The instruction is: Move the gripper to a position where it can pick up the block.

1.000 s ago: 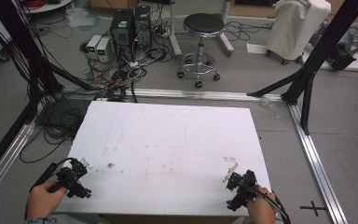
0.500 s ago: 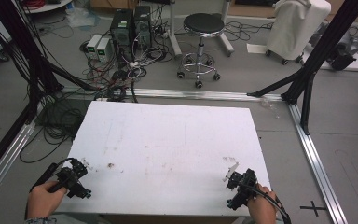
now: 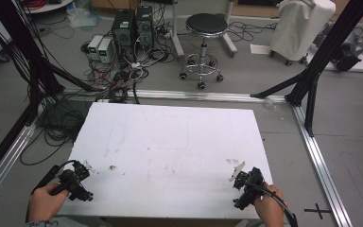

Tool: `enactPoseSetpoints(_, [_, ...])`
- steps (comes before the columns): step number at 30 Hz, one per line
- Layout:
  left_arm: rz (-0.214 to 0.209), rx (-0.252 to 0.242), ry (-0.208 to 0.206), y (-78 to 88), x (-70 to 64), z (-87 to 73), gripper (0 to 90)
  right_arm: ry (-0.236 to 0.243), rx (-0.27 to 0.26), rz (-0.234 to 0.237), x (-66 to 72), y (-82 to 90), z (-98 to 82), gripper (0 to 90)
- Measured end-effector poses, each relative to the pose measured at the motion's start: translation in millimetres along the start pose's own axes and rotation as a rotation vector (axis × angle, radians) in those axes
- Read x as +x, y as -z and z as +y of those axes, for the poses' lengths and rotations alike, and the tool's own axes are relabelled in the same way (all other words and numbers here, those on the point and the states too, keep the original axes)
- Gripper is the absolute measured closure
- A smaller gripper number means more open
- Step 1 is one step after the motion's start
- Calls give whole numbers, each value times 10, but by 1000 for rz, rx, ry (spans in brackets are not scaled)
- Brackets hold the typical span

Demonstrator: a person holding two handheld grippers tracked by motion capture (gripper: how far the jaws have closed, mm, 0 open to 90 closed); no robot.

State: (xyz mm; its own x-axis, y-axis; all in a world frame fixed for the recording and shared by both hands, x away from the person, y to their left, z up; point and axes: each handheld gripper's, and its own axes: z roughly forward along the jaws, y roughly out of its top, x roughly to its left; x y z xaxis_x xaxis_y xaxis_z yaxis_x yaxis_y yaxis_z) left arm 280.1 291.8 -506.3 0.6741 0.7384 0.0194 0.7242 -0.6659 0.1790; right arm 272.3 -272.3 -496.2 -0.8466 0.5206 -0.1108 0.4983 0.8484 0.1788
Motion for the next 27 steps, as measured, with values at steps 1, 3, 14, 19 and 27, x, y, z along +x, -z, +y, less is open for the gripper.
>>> enactPoseSetpoints(1, [3, 0, 0, 0, 1, -1, 224, 2, 0, 3, -7, 1, -3, 30])
enactPoseSetpoints(3, [1, 3, 3, 1, 3, -6, 225, 5, 2, 32, -23, 1, -12, 30])
enactPoseSetpoints(14, [3, -1, 8, 1, 2, -20, 225, 40, 14, 60, -105, 36, -87, 30])
enactPoseSetpoints(19, [4, 1, 1, 2, 3, -17, 224, 100, 39, 82, -117, 39, -116, 30])
enactPoseSetpoints(27, [8, 8, 0, -9, -3, -2, 225, 157, 75, 83, -221, 51, -170, 30])
